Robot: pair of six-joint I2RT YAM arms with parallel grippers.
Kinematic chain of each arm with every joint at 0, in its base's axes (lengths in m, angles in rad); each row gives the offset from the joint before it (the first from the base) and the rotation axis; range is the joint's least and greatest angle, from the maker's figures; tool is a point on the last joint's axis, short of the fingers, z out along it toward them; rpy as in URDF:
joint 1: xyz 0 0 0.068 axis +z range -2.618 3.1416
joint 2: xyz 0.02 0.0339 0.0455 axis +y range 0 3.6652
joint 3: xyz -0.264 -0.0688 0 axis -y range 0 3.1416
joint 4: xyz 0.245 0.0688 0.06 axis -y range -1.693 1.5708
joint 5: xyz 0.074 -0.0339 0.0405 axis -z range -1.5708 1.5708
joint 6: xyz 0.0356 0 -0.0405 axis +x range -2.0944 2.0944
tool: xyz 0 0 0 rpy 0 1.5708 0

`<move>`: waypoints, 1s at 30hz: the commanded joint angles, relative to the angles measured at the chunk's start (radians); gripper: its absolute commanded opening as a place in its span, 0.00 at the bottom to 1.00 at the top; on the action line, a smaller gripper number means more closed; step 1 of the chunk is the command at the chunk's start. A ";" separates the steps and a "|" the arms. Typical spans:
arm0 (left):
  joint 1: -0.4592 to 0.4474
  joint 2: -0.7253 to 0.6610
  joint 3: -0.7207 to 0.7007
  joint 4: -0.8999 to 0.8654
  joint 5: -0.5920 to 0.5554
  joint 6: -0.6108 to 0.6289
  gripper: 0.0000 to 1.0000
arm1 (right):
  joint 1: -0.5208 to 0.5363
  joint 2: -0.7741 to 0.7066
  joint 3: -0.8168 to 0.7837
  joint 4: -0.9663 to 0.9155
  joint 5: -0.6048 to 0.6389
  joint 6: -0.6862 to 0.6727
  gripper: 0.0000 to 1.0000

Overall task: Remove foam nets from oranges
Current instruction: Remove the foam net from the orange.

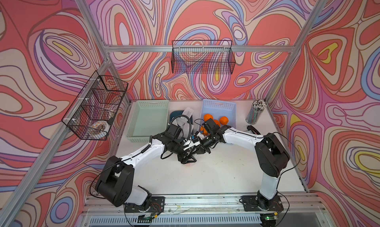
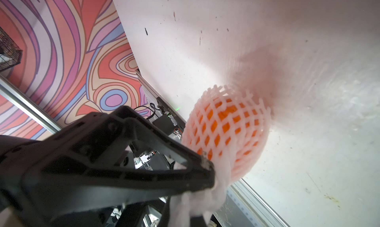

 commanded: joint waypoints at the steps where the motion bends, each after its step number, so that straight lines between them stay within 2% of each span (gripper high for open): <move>1: -0.010 0.031 0.032 -0.051 0.060 0.022 0.74 | -0.031 -0.064 -0.022 0.082 -0.039 0.030 0.02; 10: -0.039 0.134 0.097 0.023 0.091 -0.029 0.68 | -0.077 -0.084 -0.033 0.006 -0.066 -0.031 0.02; 15: -0.043 0.168 0.085 0.080 0.102 -0.072 0.60 | -0.123 -0.126 -0.053 -0.026 -0.074 -0.057 0.02; 19: -0.050 0.201 0.086 0.082 0.111 -0.082 0.50 | -0.154 -0.134 -0.051 -0.050 -0.080 -0.074 0.04; 22: -0.053 0.225 0.091 0.092 0.109 -0.098 0.31 | -0.160 -0.128 -0.045 -0.052 -0.087 -0.076 0.05; 25: -0.053 0.238 0.101 0.090 0.108 -0.106 0.19 | -0.164 -0.125 -0.039 -0.057 -0.088 -0.079 0.08; 30: -0.053 0.239 0.124 0.089 0.093 -0.120 0.16 | -0.176 -0.130 -0.034 -0.065 -0.084 -0.085 0.22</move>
